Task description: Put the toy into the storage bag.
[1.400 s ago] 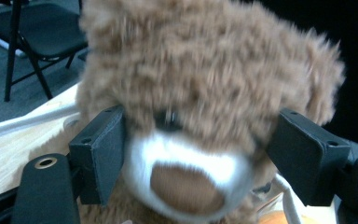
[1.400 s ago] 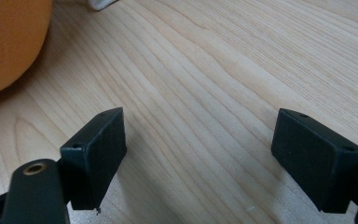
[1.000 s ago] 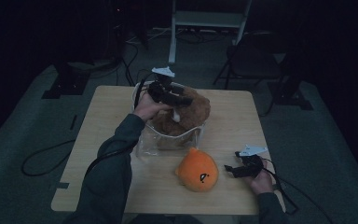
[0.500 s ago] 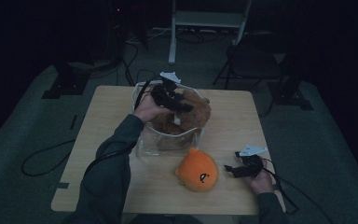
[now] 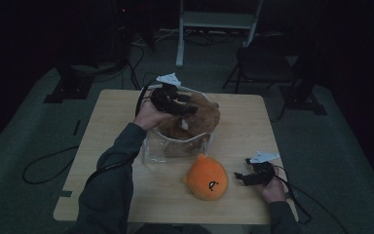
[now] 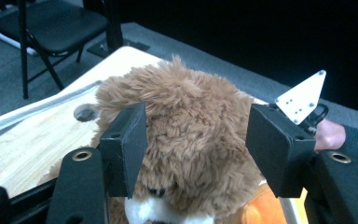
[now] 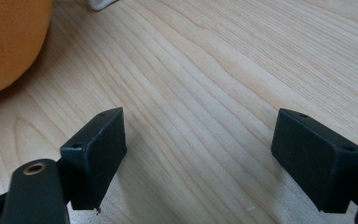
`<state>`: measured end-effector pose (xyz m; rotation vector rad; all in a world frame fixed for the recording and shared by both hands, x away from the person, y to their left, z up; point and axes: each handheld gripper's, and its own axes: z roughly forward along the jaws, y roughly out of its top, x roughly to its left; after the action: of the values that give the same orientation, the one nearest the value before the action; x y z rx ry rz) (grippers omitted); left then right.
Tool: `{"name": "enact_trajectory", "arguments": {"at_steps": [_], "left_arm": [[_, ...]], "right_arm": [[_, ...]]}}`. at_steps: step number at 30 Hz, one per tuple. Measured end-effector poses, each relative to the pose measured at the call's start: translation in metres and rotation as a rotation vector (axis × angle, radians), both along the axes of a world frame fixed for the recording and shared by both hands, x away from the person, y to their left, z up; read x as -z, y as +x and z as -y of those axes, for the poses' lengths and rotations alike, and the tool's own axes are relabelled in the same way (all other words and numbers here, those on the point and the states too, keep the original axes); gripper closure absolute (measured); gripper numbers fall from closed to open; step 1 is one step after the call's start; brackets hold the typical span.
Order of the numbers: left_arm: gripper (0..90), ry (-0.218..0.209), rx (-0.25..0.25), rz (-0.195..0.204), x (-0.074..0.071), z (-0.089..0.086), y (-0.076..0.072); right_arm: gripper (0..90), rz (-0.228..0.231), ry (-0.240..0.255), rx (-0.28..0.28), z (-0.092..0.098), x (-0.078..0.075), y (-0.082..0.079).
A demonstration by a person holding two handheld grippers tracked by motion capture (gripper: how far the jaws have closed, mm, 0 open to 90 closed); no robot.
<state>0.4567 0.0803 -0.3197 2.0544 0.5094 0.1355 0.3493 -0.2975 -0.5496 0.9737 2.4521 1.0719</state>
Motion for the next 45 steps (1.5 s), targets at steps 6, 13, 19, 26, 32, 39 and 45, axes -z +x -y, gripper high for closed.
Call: {"name": "enact_trajectory", "arguments": {"at_steps": [6, 13, 19, 26, 32, 39, 45], "left_arm": [[38.5, -0.042, -0.028, 0.015, -0.004, -0.014, -0.007], [37.8, -0.06, -0.041, 0.032, -0.003, -0.026, -0.015], [37.0, -0.083, -0.061, 0.038, 0.0, -0.033, -0.019], [35.1, -0.074, -0.08, 0.077, 0.003, -0.037, -0.029], [33.4, -0.081, -0.089, 0.104, 0.003, -0.039, -0.04], [32.7, -0.096, -0.077, 0.099, 0.005, -0.04, -0.048], [32.6, -0.086, -0.07, 0.103, 0.01, -0.039, -0.055]], "right_arm": [[17.0, 0.0, 0.0, 0.0, 0.0, 0.0, 0.0], [17.0, 0.0, 0.0, 0.0, 0.0, 0.0, 0.0], [17.1, 0.0, 0.0, 0.0, 0.0, 0.0, 0.0], [17.1, -0.001, 0.0, 0.0, 0.0, 0.0, 0.0], [17.1, -0.001, 0.0, 0.001, 0.0, 0.0, 0.0], [17.0, -0.001, 0.0, 0.001, 0.0, 0.0, 0.0], [17.0, -0.001, -0.001, 0.001, 0.0, 0.0, 0.0]]}}
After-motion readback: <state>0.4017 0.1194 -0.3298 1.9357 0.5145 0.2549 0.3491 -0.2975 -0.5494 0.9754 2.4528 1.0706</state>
